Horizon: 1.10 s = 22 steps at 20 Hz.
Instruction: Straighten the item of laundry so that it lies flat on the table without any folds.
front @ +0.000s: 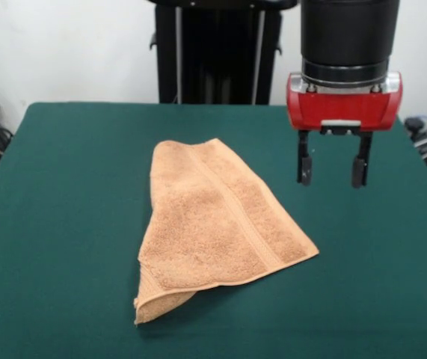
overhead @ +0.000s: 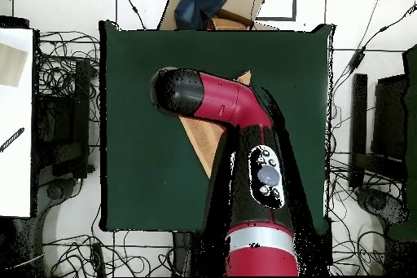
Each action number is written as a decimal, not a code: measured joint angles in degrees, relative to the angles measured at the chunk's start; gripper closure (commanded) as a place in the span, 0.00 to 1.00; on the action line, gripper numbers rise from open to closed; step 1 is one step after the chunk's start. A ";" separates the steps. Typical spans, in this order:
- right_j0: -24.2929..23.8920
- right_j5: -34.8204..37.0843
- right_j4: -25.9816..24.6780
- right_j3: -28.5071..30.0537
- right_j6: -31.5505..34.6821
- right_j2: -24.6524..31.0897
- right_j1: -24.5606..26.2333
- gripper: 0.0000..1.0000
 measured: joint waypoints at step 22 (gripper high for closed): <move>0.73 0.00 0.85 -0.60 0.00 0.19 0.87 0.00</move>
